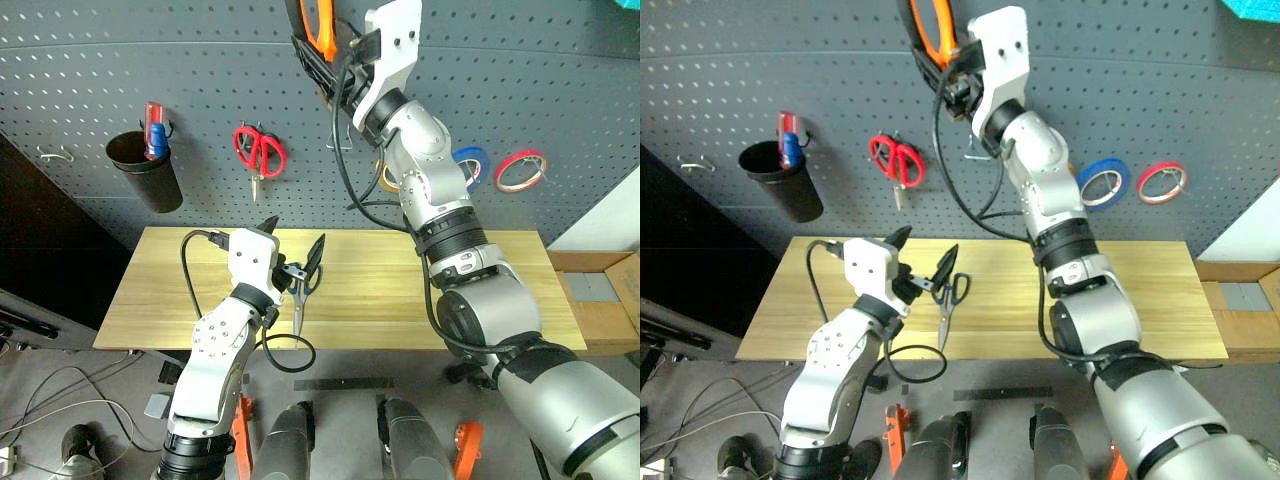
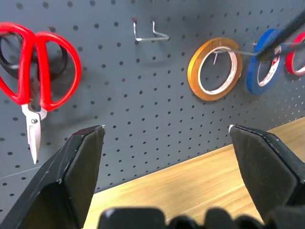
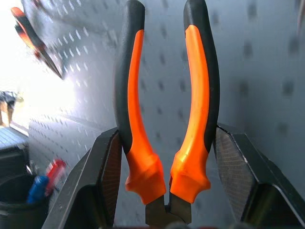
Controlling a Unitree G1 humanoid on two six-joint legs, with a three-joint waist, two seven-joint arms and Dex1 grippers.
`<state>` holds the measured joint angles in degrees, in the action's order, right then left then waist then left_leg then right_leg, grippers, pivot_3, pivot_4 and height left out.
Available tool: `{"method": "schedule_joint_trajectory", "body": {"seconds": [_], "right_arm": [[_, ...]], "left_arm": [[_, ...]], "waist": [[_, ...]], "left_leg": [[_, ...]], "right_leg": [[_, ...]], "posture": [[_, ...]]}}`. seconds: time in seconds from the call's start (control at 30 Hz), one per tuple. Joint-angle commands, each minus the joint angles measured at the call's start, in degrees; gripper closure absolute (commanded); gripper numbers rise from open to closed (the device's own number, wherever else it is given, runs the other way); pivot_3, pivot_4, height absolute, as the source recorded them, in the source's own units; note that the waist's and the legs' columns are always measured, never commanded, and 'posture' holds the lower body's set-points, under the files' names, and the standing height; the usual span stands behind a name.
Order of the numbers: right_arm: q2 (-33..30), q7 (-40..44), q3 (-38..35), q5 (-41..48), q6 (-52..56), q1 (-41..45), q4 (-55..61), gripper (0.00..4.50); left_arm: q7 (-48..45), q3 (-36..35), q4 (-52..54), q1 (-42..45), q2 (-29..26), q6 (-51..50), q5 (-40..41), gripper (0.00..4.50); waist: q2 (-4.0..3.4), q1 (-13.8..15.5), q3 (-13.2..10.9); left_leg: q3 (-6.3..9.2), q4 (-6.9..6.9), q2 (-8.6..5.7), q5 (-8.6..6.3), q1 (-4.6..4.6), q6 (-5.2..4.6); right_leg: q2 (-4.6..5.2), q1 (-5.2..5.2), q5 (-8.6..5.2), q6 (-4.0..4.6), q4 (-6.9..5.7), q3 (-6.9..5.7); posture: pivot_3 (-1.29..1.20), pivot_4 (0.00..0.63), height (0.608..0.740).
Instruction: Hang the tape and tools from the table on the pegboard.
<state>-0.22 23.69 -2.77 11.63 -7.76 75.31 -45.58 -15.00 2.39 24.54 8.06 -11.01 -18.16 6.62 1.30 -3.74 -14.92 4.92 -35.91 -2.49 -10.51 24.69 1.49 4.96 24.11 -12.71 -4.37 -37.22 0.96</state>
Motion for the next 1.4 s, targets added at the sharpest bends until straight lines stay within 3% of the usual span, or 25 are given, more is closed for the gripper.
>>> {"method": "schedule_joint_trajectory", "body": {"seconds": [0.03, 0.67, 1.4], "right_arm": [[0.36, -1.39, -0.98, -0.67, -3.57, 2.48, -1.29, 2.16], [-0.23, -8.17, -2.35, -3.14, -10.27, 3.17, -9.18, 2.16], [0.28, -10.31, -0.73, -5.71, -7.94, -6.65, -1.34, 2.16]], "left_arm": [[1.07, 0.56, 2.15, 0.3, 0.64, 0.05, -0.3, 0.0], [1.98, 1.75, 5.7, -1.53, 1.13, -3.12, 0.34, 0.0], [1.91, 1.48, 5.86, -1.31, 0.88, -3.69, 0.41, 0.0]], "waist": [[-0.01, 0.0, -0.5], [0.12, 0.05, -2.5], [0.11, 0.38, -3.02]], "left_leg": [[-0.02, 0.02, 0.01, -0.01, 0.02, -0.02], [-0.01, 0.02, 0.03, -0.06, 0.1, -0.09], [-0.04, 0.04, 0.06, -0.05, 0.11, -0.08]], "right_leg": [[0.0, 0.03, 0.0, 0.0, 0.0, 0.0], [0.0, 0.11, -0.03, 0.03, 0.03, -0.04], [0.0, 0.12, -0.05, 0.05, 0.11, -0.04]], "posture": [[-0.05, 0.313, 0.74], [-0.05, 0.332, 0.74], [-0.05, 0.33, 0.74]]}}
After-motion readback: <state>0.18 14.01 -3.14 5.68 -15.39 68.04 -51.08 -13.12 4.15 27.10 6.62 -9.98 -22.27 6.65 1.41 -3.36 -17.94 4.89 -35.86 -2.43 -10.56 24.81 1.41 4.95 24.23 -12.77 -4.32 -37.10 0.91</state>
